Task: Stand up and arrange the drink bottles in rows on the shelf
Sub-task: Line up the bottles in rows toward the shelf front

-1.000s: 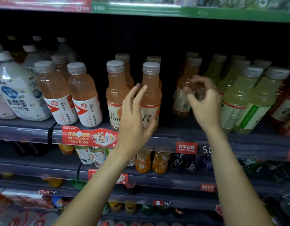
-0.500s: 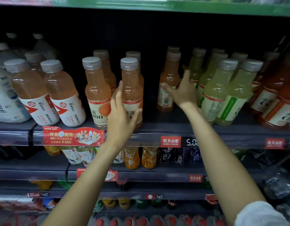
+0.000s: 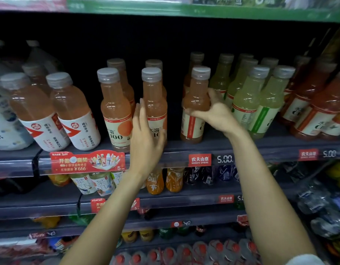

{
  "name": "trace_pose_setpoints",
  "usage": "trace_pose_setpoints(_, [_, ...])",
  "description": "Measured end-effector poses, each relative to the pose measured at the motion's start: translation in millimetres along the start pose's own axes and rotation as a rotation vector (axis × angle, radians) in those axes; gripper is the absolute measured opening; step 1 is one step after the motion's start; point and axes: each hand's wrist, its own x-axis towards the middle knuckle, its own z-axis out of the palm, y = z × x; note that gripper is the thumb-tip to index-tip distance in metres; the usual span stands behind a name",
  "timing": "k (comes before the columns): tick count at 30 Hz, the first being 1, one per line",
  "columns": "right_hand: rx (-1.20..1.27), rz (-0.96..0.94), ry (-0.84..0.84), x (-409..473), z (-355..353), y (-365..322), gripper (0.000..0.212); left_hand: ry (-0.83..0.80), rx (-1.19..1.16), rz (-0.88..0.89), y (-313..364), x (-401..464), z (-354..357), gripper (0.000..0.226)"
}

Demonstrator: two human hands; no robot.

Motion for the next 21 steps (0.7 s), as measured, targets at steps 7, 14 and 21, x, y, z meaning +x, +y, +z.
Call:
trace_pose_setpoints(7, [-0.004, 0.018, -0.031, -15.8, -8.3, -11.2, 0.068, 0.064, -0.056, 0.039, -1.0, -26.5, -13.1, 0.073])
trace_pose_setpoints(14, [-0.113, -0.062, 0.051, -24.0, 1.7, -20.0, 0.058, -0.029, -0.088, 0.139, 42.3, -6.5, -5.7, 0.069])
trace_pose_setpoints(21, [-0.197, -0.123, 0.043, -13.9, 8.2, -15.3, 0.07, -0.104, 0.125, 0.091, 53.7, 8.2, 24.4, 0.086])
